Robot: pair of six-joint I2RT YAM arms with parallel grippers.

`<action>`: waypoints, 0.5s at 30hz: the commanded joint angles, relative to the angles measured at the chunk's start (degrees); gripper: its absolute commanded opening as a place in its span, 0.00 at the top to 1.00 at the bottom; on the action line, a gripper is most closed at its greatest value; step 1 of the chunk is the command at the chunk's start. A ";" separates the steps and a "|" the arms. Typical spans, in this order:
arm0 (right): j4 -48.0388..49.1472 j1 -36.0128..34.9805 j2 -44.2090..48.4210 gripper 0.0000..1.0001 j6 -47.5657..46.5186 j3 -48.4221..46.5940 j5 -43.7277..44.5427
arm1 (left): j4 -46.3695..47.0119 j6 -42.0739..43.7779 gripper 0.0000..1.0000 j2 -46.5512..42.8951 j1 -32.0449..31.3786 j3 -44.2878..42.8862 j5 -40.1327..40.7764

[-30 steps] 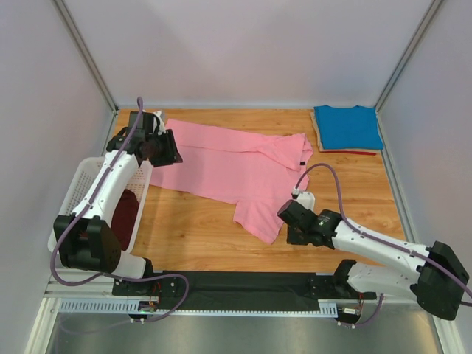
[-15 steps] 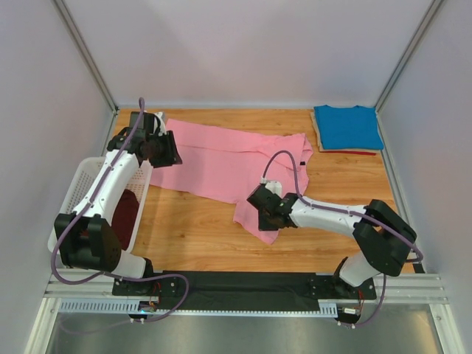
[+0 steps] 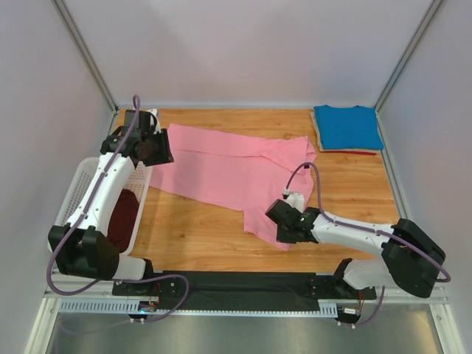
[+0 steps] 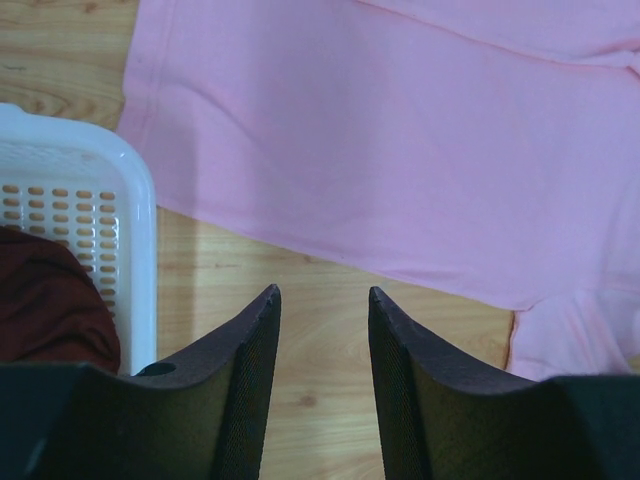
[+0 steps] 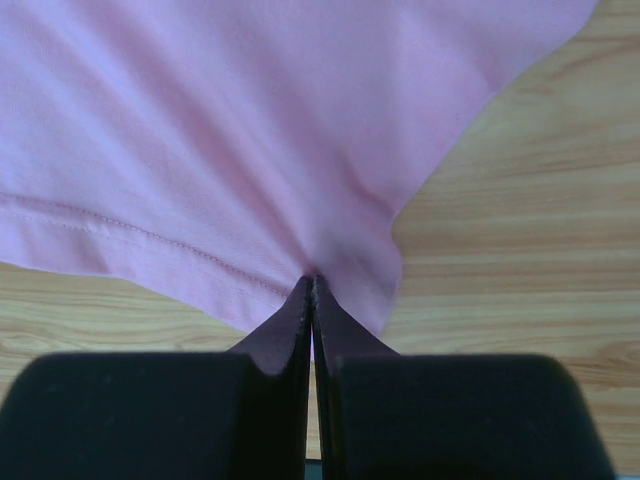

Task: Fold and stack the t-shirts
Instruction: Fold the tshirt

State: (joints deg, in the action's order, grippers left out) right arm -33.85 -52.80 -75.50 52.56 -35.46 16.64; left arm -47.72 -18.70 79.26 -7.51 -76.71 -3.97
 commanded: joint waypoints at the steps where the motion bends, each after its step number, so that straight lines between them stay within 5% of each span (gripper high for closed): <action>1: -10.53 0.50 1.66 1.00 2.99 4.26 3.30 | -0.61 0.59 0.52 -0.86 -0.75 -0.64 -0.07; 15: -21.26 1.99 13.89 1.00 8.09 4.18 4.19 | 3.77 -3.09 0.52 -4.12 -4.27 12.10 -2.53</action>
State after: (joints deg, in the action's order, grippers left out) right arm -50.96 -51.51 -63.11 58.15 -30.13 18.46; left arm -46.46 -19.77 76.88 -11.64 -67.22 -4.73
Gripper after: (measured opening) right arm 0.004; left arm 0.479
